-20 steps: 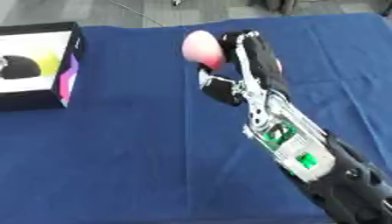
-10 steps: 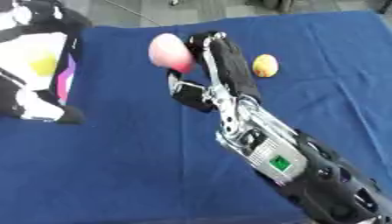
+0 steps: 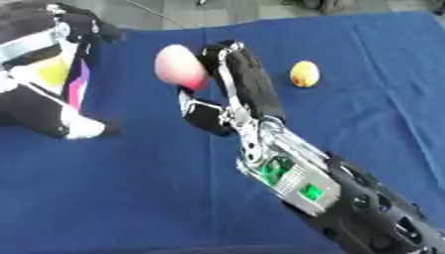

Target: Pick up the objects with one hand, pass them to the other hand, and then place them into the box on the other side of the table.

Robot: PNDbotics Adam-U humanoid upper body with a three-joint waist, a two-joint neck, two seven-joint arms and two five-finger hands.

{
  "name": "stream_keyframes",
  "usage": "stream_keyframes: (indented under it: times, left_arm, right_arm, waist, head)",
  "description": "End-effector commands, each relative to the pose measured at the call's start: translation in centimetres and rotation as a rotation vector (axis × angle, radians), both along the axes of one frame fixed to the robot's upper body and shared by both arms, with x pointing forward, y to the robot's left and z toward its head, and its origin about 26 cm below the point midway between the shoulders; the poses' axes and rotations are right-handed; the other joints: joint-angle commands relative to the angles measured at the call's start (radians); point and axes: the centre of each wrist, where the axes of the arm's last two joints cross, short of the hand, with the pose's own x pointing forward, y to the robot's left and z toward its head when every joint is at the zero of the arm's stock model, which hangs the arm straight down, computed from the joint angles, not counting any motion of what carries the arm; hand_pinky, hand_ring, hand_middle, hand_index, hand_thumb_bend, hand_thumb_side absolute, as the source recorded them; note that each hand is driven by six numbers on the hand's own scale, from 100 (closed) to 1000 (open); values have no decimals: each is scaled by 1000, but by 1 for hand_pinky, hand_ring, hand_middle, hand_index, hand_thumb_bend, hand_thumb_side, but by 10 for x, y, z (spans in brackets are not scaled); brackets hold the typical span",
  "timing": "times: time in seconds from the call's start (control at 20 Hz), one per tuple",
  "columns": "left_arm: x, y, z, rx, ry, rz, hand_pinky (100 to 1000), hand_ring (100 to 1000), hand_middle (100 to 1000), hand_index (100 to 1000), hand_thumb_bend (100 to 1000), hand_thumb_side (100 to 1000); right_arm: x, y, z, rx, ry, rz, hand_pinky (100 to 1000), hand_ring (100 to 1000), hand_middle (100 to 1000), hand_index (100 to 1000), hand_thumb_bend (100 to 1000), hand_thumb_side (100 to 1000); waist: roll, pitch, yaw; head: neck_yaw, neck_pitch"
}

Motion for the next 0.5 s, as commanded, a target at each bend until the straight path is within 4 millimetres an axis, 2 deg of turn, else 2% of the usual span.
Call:
stream_keyframes:
  times: [0.05,0.5]
  left_arm:
    - [-4,-5,7,-21,-50,-5,831,815,788,888,557,399]
    - [-8,-17,4,-66,-44,-46,825,804,772,875,547,400]
  right_arm:
    - [-4,4,8,-5,-40,23,705,593,460,514,100,100]
    - [-6,8,8,-38,-47,138,710,593,461,514,100,100]
  waist:
    - [-2,-17,0]
    - [-5,-14,-2]
  head:
    - [9,-10]
    - [17,-7]
